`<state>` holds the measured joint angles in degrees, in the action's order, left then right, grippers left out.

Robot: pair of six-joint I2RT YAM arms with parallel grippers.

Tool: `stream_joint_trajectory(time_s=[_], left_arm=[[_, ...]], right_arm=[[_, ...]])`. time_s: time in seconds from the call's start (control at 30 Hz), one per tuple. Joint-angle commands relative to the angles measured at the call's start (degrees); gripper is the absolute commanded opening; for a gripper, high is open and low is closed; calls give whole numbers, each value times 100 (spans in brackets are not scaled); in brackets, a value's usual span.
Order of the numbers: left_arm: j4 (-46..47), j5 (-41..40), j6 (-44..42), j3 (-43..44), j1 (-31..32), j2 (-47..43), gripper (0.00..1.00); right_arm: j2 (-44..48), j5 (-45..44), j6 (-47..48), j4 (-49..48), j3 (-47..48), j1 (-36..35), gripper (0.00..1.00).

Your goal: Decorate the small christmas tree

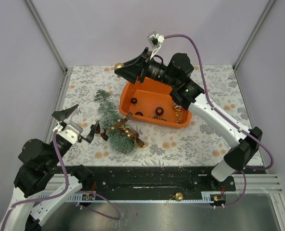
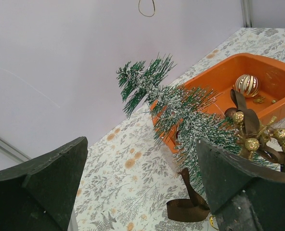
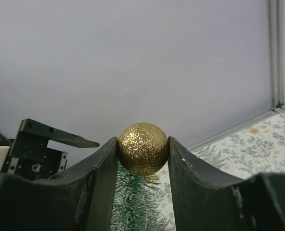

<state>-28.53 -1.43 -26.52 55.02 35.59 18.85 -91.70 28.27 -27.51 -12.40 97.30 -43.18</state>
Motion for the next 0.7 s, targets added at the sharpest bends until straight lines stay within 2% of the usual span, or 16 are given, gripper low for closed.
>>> stream_joint_trajectory(time_s=[0.0, 0.2, 0.37, 0.57, 0.67], left_arm=[[304, 108, -55, 26, -17, 4, 99], [498, -129, -125, -115, -17, -22, 99], [647, -393, 24, -36, -17, 127, 94], [761, -533, -37, 26, -26, 224, 84], [945, -1041, -195, -1, -17, 364, 73]], right_arm=[[-50, 494, -448, -561, 150, -112, 26], [371, 935, -712, -869, -597, -112, 26], [487, 978, -747, -807, -861, -129, 26], [364, 1189, -835, -957, -800, -208, 25], [311, 1356, -879, -1009, -765, -235, 25]])
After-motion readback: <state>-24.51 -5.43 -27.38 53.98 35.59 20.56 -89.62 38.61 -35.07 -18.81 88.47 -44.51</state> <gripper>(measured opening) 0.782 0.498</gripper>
